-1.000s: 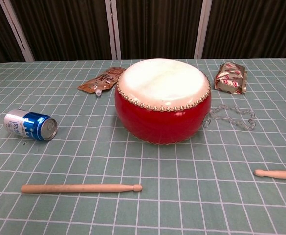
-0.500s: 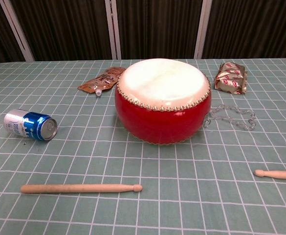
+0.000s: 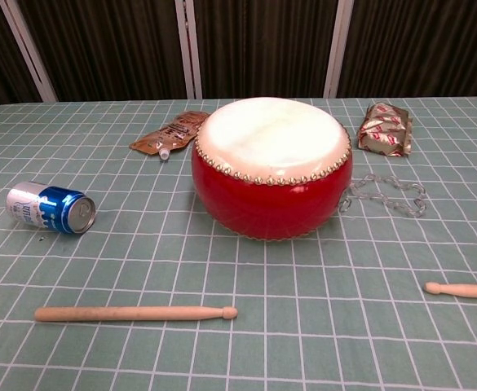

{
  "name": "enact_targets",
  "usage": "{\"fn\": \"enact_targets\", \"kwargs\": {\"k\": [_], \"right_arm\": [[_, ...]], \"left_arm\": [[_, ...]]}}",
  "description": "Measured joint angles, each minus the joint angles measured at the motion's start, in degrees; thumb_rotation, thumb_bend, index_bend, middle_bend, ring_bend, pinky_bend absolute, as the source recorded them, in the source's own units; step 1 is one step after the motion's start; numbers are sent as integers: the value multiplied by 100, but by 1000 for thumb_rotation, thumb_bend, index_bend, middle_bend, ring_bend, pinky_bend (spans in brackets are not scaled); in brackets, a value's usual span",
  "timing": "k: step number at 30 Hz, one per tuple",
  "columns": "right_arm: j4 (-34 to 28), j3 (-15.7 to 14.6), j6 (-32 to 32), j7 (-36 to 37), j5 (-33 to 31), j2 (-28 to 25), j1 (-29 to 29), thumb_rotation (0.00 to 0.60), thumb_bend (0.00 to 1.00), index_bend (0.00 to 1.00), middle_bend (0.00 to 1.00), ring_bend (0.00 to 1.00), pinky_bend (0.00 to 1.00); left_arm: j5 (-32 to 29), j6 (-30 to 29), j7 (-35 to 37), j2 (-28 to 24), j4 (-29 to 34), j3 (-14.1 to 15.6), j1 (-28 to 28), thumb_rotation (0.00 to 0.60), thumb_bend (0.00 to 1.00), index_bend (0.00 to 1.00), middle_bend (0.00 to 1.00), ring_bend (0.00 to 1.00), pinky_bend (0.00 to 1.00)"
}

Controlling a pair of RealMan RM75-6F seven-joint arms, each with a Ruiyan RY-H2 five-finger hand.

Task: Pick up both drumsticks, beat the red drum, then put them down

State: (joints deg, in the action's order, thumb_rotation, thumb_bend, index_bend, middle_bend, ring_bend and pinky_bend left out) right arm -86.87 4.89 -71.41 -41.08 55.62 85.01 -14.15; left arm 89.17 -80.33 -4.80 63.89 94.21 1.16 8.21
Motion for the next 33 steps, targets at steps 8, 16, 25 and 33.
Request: {"fn": "enact_targets", "kwargs": {"k": [8,16,25,33], "right_arm": [[-7,-33,25,-48,-86,22,-38,600,416,523,1000,1000,1000],[-64,-44,56,-71,-224,13,-67,600,468,544,1000,1000,1000],[-274,-33,-52,62,-43,-83,-84,600,572,887,1000,1000,1000],[-1453,72,-449,646,693,-869,-24,600,612,940,1000,1000,1000]], "left_arm": [[-11,2,-10,1,8,-5,1,600,0,0,0,0,10],[-12,-4,-1,-2,9,-8,1,600,0,0,0,0,10],[-14,23,-6,-7,27,0,10,600,0,0,0,0,10],[-24,47,-16,-38,78,14,11,600,0,0,0,0,10]]}}
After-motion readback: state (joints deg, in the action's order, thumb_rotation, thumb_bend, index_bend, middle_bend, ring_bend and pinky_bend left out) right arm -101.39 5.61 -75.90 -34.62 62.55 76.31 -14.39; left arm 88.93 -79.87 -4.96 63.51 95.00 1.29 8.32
